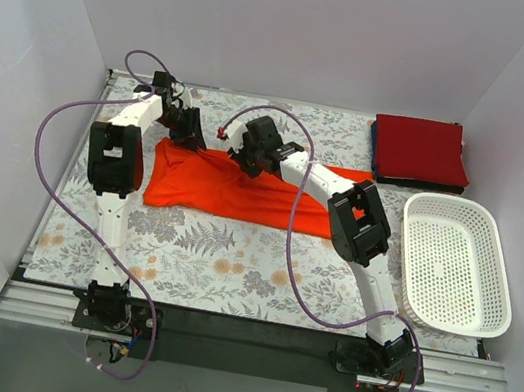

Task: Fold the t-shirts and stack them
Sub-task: Fold the tshirt

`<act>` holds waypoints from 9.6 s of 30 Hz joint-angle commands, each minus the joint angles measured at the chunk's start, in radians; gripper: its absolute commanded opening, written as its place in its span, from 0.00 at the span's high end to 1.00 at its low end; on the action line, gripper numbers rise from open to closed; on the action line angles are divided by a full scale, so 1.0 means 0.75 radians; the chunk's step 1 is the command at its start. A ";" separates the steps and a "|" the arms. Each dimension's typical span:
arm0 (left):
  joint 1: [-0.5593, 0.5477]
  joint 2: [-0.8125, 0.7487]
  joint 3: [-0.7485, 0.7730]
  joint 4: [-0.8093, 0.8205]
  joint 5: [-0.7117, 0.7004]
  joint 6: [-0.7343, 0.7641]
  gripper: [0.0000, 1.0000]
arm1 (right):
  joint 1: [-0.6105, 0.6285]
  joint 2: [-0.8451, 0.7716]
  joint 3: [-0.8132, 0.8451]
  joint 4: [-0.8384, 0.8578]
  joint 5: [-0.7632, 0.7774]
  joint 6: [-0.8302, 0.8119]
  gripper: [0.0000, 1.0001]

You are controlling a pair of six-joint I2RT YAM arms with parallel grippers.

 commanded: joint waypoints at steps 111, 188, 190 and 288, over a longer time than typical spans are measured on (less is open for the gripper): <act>-0.159 -0.497 -0.676 -0.042 -0.488 0.165 0.98 | -0.557 -0.168 -0.255 -0.724 -0.052 -0.388 0.68; -0.308 -0.250 0.132 0.030 -0.185 0.073 0.60 | -0.295 -0.289 -0.045 -0.808 -0.644 -0.069 0.71; -0.306 -0.268 0.083 0.013 -0.133 0.087 0.71 | -0.297 -0.246 -0.016 -0.751 -0.577 -0.026 0.75; -0.840 -1.524 -1.932 0.686 -0.126 1.094 0.47 | 0.106 -1.066 -1.441 -0.151 -0.398 -0.593 0.58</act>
